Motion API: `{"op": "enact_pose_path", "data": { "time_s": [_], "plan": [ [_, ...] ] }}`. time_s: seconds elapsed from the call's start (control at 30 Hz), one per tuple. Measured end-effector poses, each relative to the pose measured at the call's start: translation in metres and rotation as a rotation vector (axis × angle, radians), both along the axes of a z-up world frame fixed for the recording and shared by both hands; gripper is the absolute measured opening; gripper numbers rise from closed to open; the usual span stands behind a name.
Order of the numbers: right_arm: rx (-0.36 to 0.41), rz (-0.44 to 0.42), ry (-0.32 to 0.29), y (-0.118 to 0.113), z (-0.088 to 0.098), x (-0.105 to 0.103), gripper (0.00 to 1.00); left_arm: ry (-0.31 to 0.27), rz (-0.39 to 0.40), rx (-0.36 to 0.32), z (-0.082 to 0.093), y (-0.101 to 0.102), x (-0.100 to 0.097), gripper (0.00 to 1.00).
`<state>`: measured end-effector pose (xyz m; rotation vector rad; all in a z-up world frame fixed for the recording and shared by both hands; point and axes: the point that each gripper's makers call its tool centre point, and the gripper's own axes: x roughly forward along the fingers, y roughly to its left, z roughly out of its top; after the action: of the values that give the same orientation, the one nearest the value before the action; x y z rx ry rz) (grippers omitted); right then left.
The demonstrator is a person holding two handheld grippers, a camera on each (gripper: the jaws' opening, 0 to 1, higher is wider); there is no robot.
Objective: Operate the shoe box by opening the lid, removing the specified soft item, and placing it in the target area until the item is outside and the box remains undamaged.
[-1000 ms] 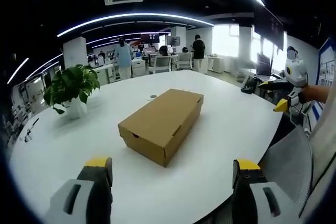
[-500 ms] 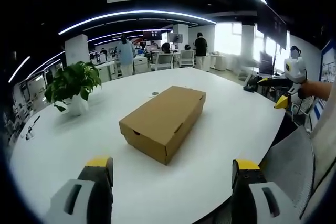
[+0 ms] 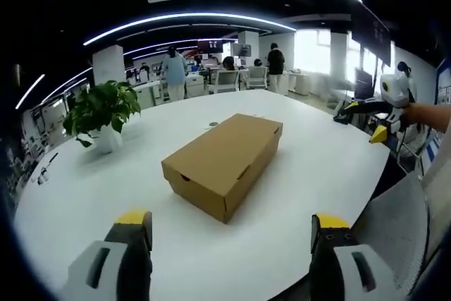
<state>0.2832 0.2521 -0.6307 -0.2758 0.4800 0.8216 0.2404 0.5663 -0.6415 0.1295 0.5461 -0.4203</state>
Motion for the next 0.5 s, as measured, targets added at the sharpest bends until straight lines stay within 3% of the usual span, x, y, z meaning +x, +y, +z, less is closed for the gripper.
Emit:
{"op": "enact_pose_path", "data": {
  "time_s": [0.5],
  "plan": [
    [-0.06, 0.138, -0.001, 0.006, -0.012, 0.036, 0.87, 0.018, 0.014, 0.018, -0.011, -0.008, 0.006, 0.87]
  ]
}}
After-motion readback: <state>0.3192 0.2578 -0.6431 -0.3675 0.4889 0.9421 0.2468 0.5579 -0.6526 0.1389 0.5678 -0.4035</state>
